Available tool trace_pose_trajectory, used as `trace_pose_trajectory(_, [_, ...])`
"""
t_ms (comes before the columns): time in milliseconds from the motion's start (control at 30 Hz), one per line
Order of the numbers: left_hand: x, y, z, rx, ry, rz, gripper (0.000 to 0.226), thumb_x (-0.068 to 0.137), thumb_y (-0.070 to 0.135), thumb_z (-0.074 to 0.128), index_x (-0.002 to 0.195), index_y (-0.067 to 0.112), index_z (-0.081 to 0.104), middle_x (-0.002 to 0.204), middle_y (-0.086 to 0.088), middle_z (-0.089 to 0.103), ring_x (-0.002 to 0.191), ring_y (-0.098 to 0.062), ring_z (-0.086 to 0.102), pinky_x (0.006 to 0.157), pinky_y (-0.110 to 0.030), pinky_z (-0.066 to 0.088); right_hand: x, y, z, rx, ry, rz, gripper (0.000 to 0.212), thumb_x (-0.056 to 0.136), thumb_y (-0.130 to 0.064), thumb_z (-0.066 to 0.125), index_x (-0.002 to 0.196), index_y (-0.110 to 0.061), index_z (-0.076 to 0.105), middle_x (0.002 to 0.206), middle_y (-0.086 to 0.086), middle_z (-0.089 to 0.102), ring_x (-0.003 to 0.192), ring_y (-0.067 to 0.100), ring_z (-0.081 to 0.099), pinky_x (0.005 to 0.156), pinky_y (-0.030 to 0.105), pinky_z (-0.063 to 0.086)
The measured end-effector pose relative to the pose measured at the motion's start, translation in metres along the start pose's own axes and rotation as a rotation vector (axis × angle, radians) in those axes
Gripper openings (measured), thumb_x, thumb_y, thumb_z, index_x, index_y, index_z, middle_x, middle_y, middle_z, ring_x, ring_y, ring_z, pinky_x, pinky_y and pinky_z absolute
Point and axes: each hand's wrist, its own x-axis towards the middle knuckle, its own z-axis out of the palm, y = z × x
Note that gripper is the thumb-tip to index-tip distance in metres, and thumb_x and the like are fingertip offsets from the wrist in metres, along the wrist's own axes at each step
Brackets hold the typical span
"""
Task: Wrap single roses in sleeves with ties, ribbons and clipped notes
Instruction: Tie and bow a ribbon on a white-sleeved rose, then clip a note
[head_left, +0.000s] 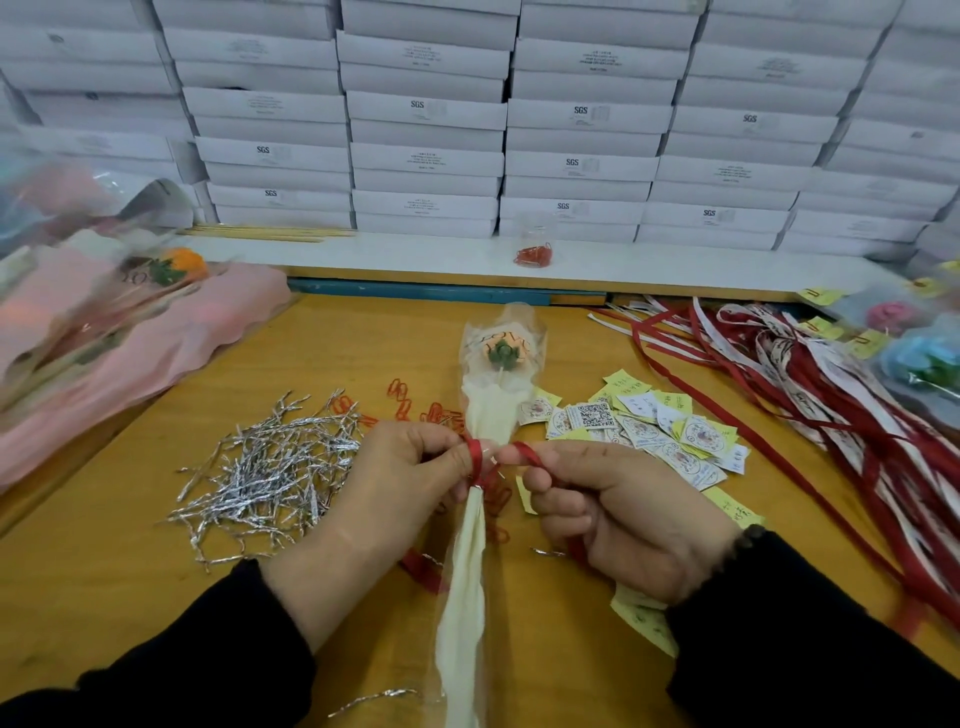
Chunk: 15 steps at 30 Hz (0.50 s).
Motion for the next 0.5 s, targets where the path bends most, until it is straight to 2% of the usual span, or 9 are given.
trace_pose_trajectory(100, [-0.001,-0.002,-0.002,0.029,-0.005,0.037,0.045,0.06,0.044,0.066,0.051,0.0,0.06,0.05,-0.015,0.052,0.049,-0.018,0.045,0.054,-0.027,0.037,0.001,0.008,0.007,0.105,-0.002,-0.039,0.03,0.092,0.008,0.032,0.097,0.012,0.061,0.055,0.007,0.051,0.036,0.005,0.039,0.033,0.013,0.03])
trace_pose_trajectory(167, [0.0,-0.002,-0.001,0.006,0.0,0.036,0.04,0.058,0.041,0.068,0.054,0.002,0.064,0.052,-0.014,0.054,0.051,-0.019,0.046,0.056,-0.031,0.038,0.002,0.012,0.008,0.087,0.041,-0.075,0.033,0.091,0.012,0.03,0.097,0.01,0.062,0.054,0.009,0.053,0.035,0.006,0.04,0.032,0.013,0.031])
trace_pose_trajectory(233, [0.0,0.0,0.0,0.019,-0.019,0.033,0.022,0.065,0.03,0.073,0.052,0.013,0.067,0.049,-0.004,0.055,0.05,-0.013,0.047,0.053,-0.025,0.039,0.003,0.016,0.009,0.012,0.093,-0.122,0.033,0.091,0.014,0.031,0.097,0.008,0.063,0.053,0.01,0.054,0.034,0.007,0.04,0.03,0.014,0.029])
trace_pose_trajectory(333, [-0.001,-0.001,0.0,0.074,-0.049,0.072,0.023,0.073,0.008,0.074,0.053,0.015,0.066,0.048,0.004,0.051,0.049,-0.007,0.042,0.05,-0.019,0.036,0.003,0.023,0.011,-0.199,0.157,-0.217,0.027,0.092,0.012,0.038,0.094,0.003,0.064,0.053,0.009,0.057,0.03,0.008,0.041,0.029,0.014,0.029])
trace_pose_trajectory(400, [-0.002,0.0,0.0,0.054,-0.076,0.071,0.018,0.074,0.004,0.073,0.058,0.005,0.066,0.052,-0.002,0.051,0.051,-0.009,0.042,0.052,-0.021,0.035,0.002,0.026,0.013,-0.32,0.168,-0.276,0.024,0.092,0.011,0.041,0.093,0.0,0.062,0.054,0.007,0.06,0.029,0.008,0.043,0.029,0.015,0.03])
trace_pose_trajectory(500, [-0.002,0.002,0.0,0.011,-0.119,0.039,0.023,0.075,0.002,0.07,0.055,0.012,0.066,0.048,0.004,0.052,0.046,-0.002,0.042,0.049,-0.013,0.035,0.0,0.028,0.015,-0.435,0.182,-0.32,0.022,0.092,0.01,0.041,0.1,0.0,0.059,0.058,0.006,0.061,0.03,0.01,0.046,0.029,0.016,0.033])
